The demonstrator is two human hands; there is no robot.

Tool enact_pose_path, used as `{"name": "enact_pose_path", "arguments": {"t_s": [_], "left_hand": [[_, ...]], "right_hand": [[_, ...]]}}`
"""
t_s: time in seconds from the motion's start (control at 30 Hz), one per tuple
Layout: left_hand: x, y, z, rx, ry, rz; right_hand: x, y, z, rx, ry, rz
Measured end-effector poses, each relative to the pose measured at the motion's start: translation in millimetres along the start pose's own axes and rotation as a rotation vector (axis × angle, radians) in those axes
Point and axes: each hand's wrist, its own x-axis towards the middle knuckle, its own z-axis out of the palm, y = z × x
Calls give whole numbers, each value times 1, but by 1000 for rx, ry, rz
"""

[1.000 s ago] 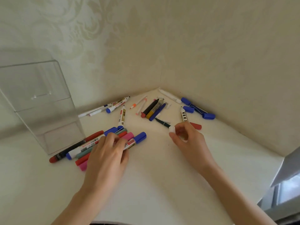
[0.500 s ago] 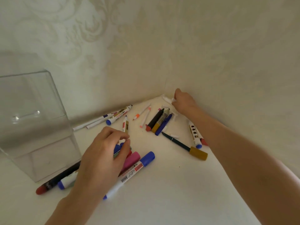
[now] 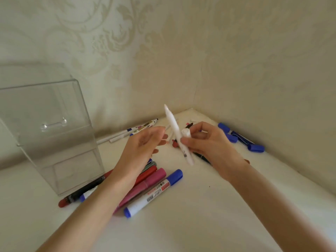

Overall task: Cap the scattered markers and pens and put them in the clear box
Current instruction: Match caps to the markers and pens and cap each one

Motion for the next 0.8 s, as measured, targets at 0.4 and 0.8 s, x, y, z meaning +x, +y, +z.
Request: {"name": "enact_pose_path", "arguments": {"t_s": [0.4, 0.8], "left_hand": [[-3, -6, -10, -175, -28, 59], [-10, -12, -5, 372, -69, 334]], "right_hand": [[-19, 18, 8, -50, 123, -165], [-19, 18, 5, 573, 5, -107]]}}
